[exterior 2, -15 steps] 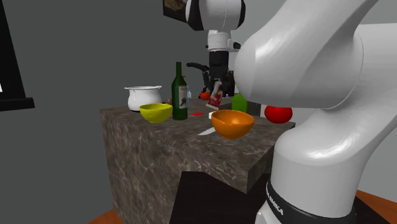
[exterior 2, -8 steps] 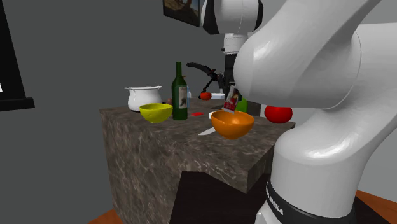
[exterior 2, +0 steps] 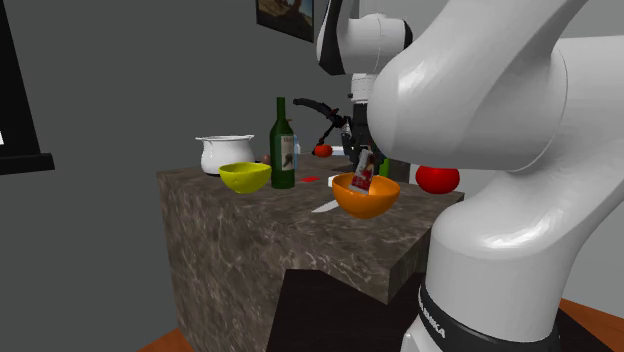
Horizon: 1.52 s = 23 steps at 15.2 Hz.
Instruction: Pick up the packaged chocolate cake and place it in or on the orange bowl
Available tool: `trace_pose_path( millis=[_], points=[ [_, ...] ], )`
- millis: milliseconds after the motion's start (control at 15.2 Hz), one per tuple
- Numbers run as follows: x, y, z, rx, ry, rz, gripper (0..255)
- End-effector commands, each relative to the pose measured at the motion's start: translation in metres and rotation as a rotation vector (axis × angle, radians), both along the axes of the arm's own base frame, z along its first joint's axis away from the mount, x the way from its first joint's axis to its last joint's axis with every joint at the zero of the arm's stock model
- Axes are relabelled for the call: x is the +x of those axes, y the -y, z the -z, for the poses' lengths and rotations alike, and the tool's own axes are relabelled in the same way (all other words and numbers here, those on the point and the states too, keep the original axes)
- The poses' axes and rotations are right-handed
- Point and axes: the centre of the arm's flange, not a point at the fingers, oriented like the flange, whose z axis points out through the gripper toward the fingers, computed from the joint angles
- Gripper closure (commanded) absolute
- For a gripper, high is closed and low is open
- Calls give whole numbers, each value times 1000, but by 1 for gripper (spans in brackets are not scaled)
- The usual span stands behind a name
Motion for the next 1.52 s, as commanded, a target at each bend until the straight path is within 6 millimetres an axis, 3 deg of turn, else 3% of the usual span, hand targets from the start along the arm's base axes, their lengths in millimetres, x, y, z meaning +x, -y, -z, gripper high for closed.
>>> trace_pose_path(
  millis=[0,528,594,924,1188,1452],
  points=[
    [-1,1,12,0,1,0,255],
    [-1,1,18,0,1,0,255],
    [-1,1,18,0,1,0,0],
    [-1,1,18,0,1,0,0],
    [-1,1,-32,0,1,0,0],
    [-1,1,-32,0,1,0,0]
  ],
)
